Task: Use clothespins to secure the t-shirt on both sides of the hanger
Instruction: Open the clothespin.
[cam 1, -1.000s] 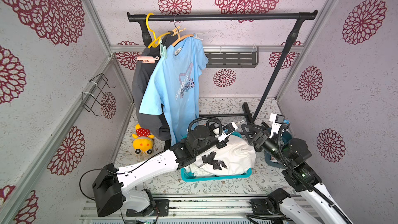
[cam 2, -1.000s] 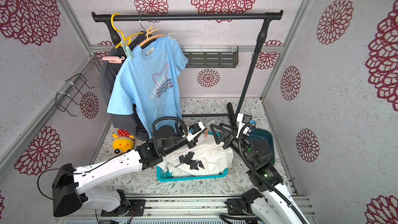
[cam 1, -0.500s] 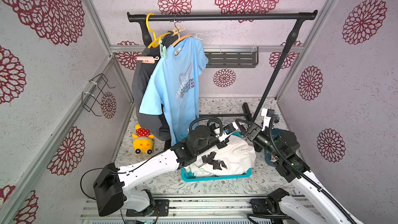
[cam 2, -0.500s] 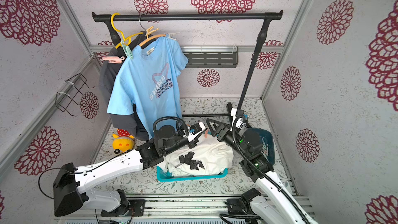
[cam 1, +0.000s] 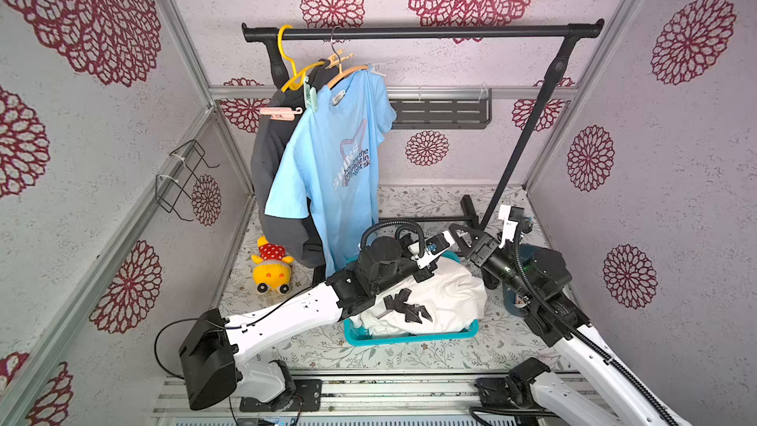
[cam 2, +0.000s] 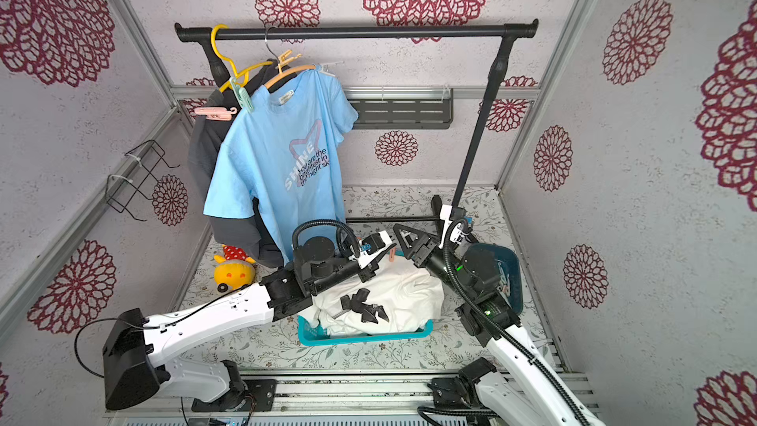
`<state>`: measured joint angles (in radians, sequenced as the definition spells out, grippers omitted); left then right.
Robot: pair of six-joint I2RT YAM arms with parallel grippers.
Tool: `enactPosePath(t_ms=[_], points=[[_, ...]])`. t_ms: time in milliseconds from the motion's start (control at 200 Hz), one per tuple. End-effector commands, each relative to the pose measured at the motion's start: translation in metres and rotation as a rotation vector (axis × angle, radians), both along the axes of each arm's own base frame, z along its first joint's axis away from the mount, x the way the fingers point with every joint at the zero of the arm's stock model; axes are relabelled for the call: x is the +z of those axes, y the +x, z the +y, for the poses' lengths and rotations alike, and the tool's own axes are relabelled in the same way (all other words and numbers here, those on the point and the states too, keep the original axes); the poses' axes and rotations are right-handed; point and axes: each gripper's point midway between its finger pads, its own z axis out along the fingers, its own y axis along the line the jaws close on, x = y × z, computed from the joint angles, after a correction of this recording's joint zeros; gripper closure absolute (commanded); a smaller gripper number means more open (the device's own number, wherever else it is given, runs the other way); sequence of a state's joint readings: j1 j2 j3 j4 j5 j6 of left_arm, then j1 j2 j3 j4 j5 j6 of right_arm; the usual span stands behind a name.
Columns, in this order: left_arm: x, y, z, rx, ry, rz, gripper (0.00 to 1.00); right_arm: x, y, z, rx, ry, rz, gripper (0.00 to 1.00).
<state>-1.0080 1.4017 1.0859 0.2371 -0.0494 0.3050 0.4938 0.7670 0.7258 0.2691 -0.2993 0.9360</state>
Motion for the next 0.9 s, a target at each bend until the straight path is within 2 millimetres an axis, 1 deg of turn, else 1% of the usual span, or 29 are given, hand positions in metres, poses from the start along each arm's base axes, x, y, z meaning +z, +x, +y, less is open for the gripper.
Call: enactPosePath(t_ms=[0, 165, 285, 440, 565, 821, 896], points=[[0.006, 0.001, -0.005, -0.002, -0.012, 0.01, 1.0, 0.013, -0.002, 0.0, 0.002, 0.02, -0.045, 0.44], [0.0, 0.006, -0.007, 0.011, 0.012, 0.032, 1.0, 0.012, -0.001, -0.001, -0.011, 0.002, -0.047, 0.46], [-0.002, 0.006, -0.01, 0.011, 0.019, 0.044, 1.0, 0.01, -0.002, -0.001, -0.014, -0.006, -0.043, 0.5], [-0.005, 0.007, -0.01, 0.012, 0.02, 0.052, 1.0, 0.009, 0.0, -0.007, -0.051, -0.02, -0.043, 0.57], [-0.004, 0.006, -0.01, 0.01, 0.014, 0.057, 1.0, 0.008, 0.0, -0.005, -0.041, -0.024, -0.041, 0.6], [-0.007, 0.004, -0.011, -0.003, 0.021, 0.068, 1.0, -0.001, 0.006, -0.012, -0.1, -0.06, -0.013, 0.68], [-0.008, 0.003, -0.01, -0.004, 0.017, 0.078, 0.99, -0.007, 0.009, -0.015, -0.121, -0.071, 0.008, 0.7]])
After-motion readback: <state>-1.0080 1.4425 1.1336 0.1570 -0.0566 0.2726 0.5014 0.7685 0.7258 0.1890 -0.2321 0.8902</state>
